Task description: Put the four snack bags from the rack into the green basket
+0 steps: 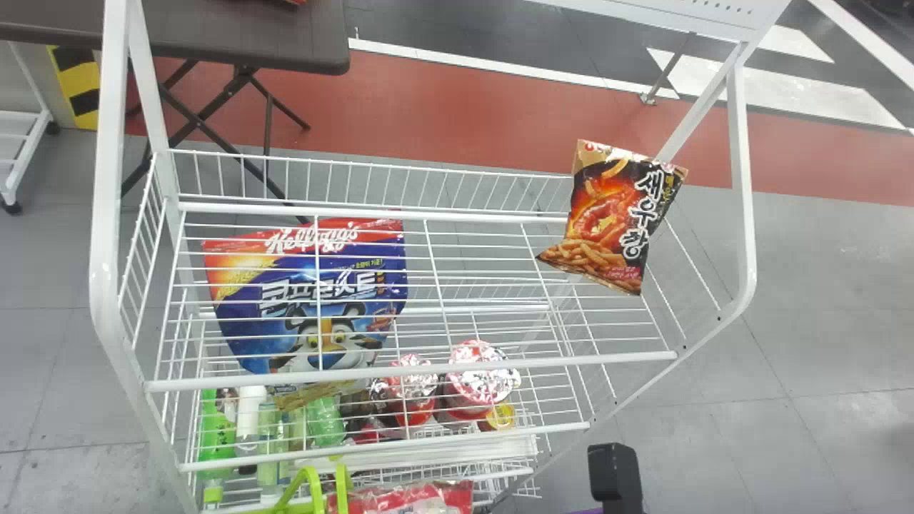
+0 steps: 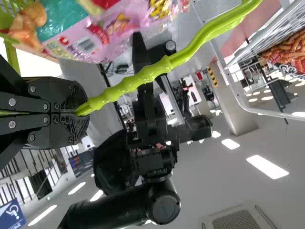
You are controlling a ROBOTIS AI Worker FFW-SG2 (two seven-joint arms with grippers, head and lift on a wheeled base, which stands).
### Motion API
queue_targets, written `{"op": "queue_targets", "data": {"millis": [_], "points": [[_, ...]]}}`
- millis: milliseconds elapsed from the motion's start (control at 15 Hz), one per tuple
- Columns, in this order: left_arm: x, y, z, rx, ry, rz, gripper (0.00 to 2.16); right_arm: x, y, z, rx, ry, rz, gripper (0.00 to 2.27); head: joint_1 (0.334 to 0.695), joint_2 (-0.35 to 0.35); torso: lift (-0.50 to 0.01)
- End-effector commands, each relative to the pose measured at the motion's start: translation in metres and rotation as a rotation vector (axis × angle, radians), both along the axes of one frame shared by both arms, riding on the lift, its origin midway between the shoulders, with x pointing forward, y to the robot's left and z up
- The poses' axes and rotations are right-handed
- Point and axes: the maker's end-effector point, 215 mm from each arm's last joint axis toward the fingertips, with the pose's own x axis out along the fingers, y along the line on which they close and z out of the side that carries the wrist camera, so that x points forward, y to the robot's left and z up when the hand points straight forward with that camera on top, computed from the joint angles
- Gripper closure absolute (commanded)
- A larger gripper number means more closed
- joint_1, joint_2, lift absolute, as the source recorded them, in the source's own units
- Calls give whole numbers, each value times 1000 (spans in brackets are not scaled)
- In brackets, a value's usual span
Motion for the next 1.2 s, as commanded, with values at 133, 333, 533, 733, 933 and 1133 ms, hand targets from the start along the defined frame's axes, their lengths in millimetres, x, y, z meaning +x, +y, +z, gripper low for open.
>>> {"op": "queue_targets", "data": {"millis": [133,333,533,733,933,1133], "points": [[-1,-2,-1,4,-1,-1,1902,6,24,6,63,-29,26,2111,695,-350,-6],[-2,-5,-1,5,-2,-8,1902,1,59,15,125,-33,74,2111,695,-350,-6],[-2,-3,-2,6,1,-5,1902,-15,95,21,181,-20,132,2111,695,-350,-6],[-1,-3,-1,3,-7,-4,1902,-24,111,15,196,-1,157,2108,695,-350,-6],[0,-2,-1,3,-11,-2,1902,-23,107,9,186,1,157,839,695,-350,-6],[0,-2,-1,2,-14,-2,1902,3,82,11,143,-78,109,-1,695,-350,-6]]}}
